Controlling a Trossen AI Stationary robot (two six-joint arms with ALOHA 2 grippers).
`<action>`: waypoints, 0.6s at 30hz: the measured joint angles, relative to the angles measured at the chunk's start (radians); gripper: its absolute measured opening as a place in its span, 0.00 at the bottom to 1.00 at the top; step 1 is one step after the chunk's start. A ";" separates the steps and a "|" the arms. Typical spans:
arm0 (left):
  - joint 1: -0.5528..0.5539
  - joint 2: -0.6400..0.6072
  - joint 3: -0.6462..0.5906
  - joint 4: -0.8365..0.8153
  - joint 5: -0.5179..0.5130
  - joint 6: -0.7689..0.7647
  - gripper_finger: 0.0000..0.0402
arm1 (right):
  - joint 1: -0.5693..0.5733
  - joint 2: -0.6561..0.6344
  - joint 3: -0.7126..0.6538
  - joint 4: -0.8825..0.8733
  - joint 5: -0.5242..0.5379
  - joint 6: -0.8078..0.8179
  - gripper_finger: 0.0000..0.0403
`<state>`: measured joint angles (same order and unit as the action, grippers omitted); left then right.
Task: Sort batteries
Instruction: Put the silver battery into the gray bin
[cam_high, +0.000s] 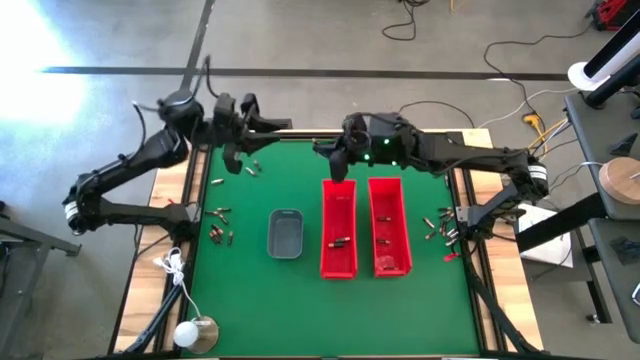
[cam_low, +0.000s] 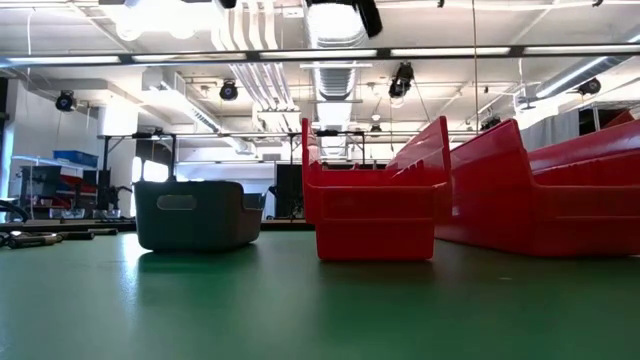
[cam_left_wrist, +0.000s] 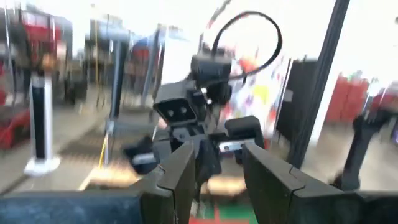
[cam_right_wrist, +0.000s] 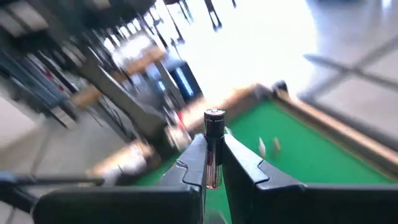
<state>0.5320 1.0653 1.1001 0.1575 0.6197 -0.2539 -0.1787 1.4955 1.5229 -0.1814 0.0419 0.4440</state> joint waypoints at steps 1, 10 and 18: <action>0.000 0.000 -0.036 0.087 0.000 -0.035 0.29 | 0.000 0.000 0.007 0.031 -0.001 0.000 0.07; -0.010 0.047 -0.195 0.340 0.000 -0.127 0.29 | 0.000 0.000 0.013 0.219 -0.052 -0.014 0.07; -0.023 0.118 -0.179 0.342 -0.033 -0.174 0.33 | 0.005 0.000 0.013 0.233 -0.078 -0.104 0.07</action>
<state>0.5095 1.1835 0.9215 0.4999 0.5869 -0.4274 -0.1741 1.4960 1.5360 0.0513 -0.0362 0.3396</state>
